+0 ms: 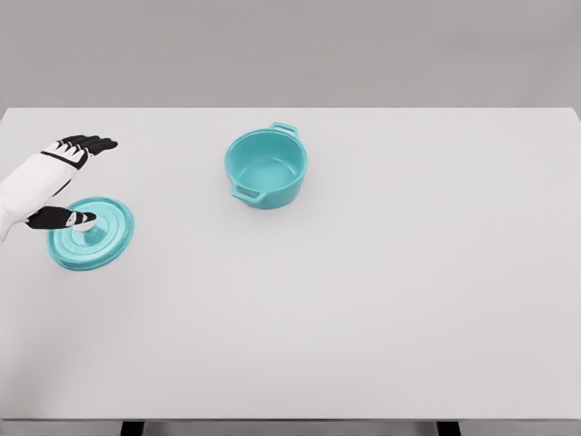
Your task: Cover the pot with left arm
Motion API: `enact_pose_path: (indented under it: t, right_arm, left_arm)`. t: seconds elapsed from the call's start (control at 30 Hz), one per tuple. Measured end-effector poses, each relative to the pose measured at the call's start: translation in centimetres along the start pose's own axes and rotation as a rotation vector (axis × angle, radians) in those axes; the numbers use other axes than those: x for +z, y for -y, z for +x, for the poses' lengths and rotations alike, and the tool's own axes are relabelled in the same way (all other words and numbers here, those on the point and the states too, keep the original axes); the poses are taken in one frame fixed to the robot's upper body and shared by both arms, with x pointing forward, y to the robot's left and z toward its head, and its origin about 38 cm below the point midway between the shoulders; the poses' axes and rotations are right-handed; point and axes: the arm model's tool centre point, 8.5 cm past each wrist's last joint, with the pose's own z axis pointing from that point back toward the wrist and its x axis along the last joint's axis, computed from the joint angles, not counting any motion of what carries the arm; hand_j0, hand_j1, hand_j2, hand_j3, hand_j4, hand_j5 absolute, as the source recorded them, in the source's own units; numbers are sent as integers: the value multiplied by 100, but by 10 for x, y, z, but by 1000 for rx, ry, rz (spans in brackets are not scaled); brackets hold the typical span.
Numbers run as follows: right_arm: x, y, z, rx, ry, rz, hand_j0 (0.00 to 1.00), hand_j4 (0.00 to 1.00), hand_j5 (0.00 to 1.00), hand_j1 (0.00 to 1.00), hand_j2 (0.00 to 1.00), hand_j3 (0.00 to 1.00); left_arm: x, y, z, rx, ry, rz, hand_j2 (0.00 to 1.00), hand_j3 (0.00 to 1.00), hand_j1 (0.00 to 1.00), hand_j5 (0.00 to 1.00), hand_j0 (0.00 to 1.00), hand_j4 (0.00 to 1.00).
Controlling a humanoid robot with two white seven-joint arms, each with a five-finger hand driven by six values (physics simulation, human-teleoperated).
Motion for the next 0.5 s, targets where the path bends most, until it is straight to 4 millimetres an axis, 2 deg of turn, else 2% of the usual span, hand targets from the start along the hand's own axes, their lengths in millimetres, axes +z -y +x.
enact_pose_path:
  t: [0.13, 0.3, 0.43, 0.5]
  right_arm:
    - [0, 0, 0, 0, 0, 0, 100, 100, 100, 100, 100, 100]
    - [0, 0, 0, 0, 0, 0, 100, 100, 100, 100, 100, 100]
    - [0, 0, -1, 0, -1, 0, 100, 100, 100, 100, 100, 100]
    - [0, 0, 0, 0, 0, 0, 100, 100, 100, 100, 100, 100]
  left_arm:
    - [1, -2, -1, -3, -3, 4, 100, 100, 100, 100, 100, 100]
    - [-4, -15, -3, -23, 2, 23, 100, 100, 100, 100, 100, 100]
    - [6, -12, -9, -50, -17, -107, 100, 100, 100, 100, 100, 100]
    - [14, -21, -16, -82, -35, -187, 100, 100, 100, 100, 100, 100]
